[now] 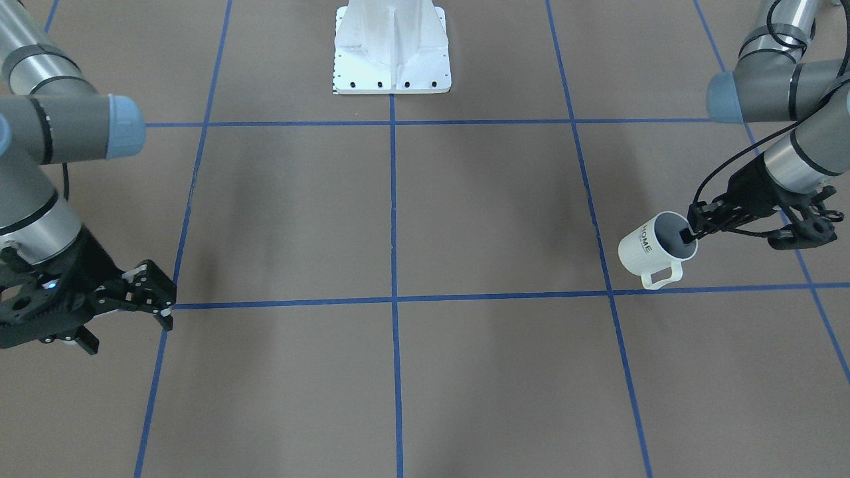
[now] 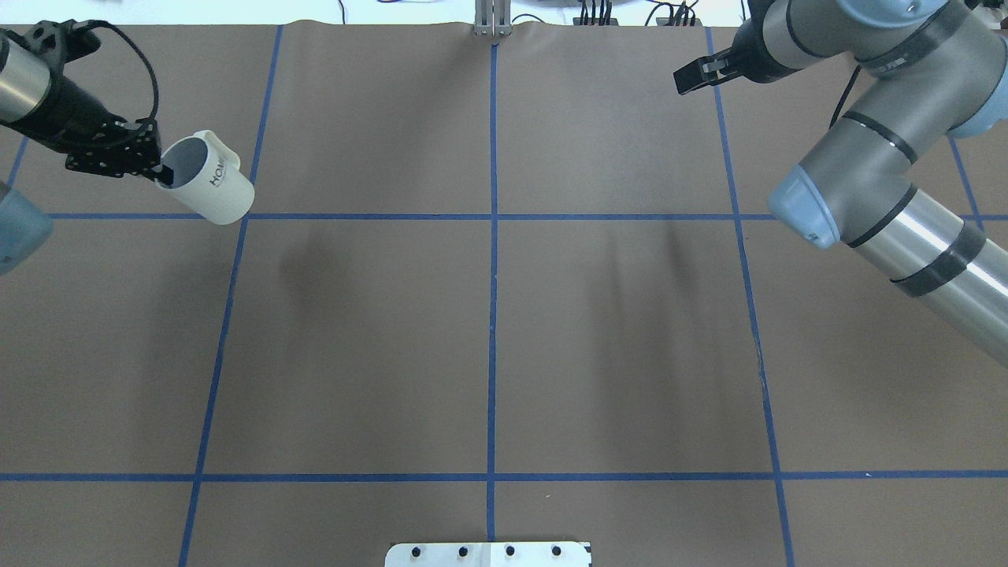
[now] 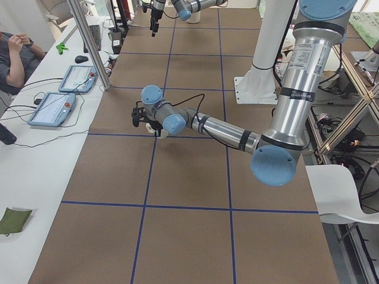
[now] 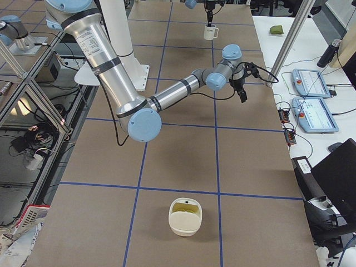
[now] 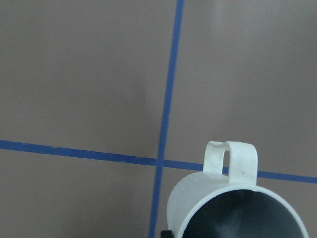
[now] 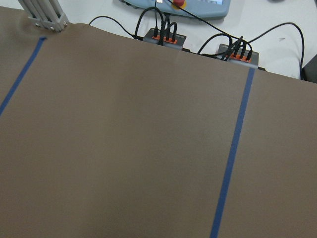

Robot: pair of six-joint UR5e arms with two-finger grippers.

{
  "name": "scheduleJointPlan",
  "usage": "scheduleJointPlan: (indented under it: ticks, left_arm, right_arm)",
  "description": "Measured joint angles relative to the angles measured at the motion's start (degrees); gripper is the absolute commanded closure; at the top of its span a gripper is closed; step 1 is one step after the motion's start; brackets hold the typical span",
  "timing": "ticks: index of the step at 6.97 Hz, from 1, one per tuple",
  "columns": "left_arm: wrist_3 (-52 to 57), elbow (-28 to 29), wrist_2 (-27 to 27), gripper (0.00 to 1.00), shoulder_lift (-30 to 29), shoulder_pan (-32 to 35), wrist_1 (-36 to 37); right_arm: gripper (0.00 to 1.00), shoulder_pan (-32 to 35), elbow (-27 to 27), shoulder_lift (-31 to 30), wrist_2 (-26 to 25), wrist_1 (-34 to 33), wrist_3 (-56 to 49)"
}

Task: Left arm hands cup to right arm to dump lemon

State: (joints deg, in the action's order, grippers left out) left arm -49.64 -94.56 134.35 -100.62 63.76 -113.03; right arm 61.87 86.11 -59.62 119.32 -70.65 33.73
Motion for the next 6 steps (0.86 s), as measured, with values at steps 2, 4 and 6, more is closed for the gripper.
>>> scheduleJointPlan:
  ticks: [2, 4, 6]
  left_arm:
    - [6.9, -0.3, -3.8, 1.00, 4.0, -0.1, 0.0]
    - [10.5, 0.0, -5.1, 0.81, 5.6, -0.3, 0.0]
    - [11.4, 0.4, -5.2, 0.00, 6.0, -0.4, 0.0]
  right_arm:
    - [0.00, 5.1, -2.3, 0.2, 3.9, -12.1, -8.8]
    - [0.00, 9.3, -2.4, 0.2, 4.4, -23.1, -19.1]
    - [0.00, 11.4, -2.1, -2.2, 4.4, -25.7, -23.5]
